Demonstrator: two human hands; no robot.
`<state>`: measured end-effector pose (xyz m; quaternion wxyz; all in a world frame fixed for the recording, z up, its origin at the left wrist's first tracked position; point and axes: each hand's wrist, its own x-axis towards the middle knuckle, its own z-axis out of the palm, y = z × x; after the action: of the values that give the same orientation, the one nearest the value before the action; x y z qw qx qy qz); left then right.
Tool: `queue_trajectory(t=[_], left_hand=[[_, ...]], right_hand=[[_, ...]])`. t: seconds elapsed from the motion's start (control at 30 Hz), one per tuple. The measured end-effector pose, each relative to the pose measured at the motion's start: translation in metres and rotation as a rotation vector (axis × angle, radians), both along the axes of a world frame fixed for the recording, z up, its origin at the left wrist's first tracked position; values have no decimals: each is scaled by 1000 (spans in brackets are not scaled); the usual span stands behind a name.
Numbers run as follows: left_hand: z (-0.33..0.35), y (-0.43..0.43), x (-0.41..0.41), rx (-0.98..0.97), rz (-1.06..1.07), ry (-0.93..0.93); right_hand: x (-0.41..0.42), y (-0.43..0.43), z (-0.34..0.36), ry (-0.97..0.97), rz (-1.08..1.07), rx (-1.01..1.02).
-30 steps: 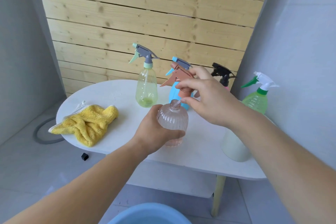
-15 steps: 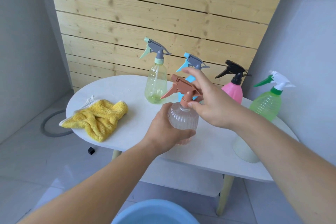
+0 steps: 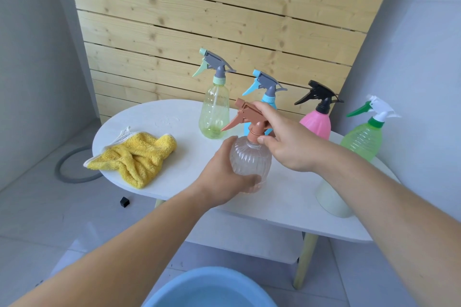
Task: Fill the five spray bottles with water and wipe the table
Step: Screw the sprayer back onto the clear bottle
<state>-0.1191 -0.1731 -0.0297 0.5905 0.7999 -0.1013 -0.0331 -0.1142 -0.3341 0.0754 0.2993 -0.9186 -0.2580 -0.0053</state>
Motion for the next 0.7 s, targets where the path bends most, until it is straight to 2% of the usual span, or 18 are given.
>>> queue_trajectory(t=[0.27,0.47,0.7], left_hand=[[2,1,-3,13,28,-43],[0,1,-2,11,48,-40],[0,1,-2,30,53,-43]], right_hand=[[3,8,-9,-186,-82,-111],[1,5,-10,-14,-76,54],[3,7,-10,-62,-78,16]])
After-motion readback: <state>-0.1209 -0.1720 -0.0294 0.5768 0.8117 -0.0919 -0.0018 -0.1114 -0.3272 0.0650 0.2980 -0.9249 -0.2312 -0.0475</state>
